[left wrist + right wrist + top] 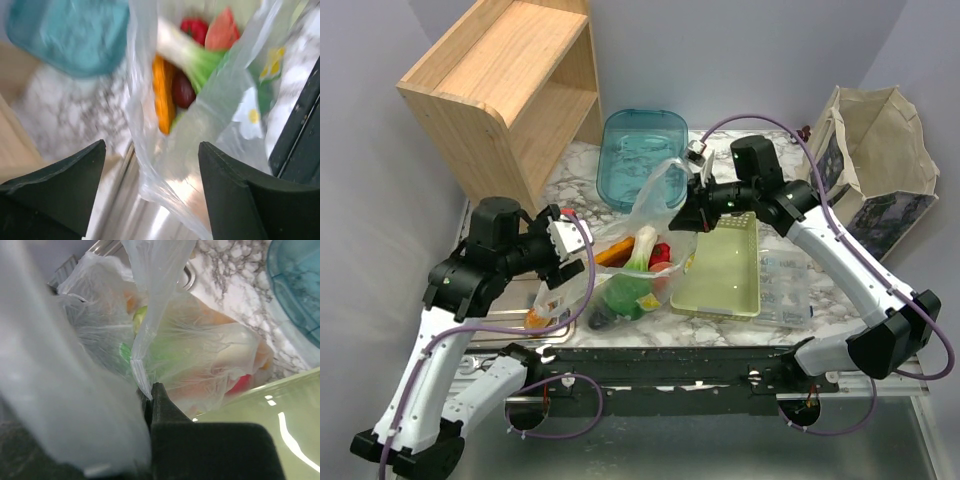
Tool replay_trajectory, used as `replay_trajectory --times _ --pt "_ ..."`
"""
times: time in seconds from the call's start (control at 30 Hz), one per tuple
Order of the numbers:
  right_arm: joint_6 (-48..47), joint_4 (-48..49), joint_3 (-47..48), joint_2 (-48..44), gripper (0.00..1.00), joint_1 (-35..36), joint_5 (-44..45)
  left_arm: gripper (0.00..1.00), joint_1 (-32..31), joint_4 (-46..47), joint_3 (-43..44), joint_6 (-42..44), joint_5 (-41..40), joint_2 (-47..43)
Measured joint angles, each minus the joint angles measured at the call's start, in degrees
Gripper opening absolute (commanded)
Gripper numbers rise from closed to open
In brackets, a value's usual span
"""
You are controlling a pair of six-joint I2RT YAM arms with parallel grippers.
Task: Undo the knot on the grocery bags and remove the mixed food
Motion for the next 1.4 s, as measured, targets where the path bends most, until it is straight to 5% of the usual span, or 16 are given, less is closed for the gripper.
replay_trajectory --times 0.23,0.47,0.73,1.0,1.2,1.4 --pt "2.0 0.6 -3.8 0.0 0.01 0.0 -3.8 0.42 -14.7 5.1 11.1 -1.4 1.7 4.9" --pt "3.1 1.3 -4.0 0.0 0.01 0.0 -4.2 0.28 -23.9 11.8 5.1 -0.8 -6.7 21.3" --pt "3.9 2.3 -4.0 0.0 0.01 0.0 -2.9 0.28 -31.8 -0.1 -11.7 8.0 -5.0 13.6" --pt "3.3 2.6 -6.5 0.0 0.01 0.0 -3.0 0.56 -36.5 -4.3 -15.7 6.3 -4.5 7.7" --pt "2.4 2.6 -10.7 -2.1 0.01 0.0 -2.8 0.58 -28.3 10.5 -8.2 -7.9 -5.2 2.8" --pt "7.1 6.4 -11.9 -4.4 0.01 0.0 0.0 0.59 -27.9 21.8 -7.3 -18.4 -8.9 7.0"
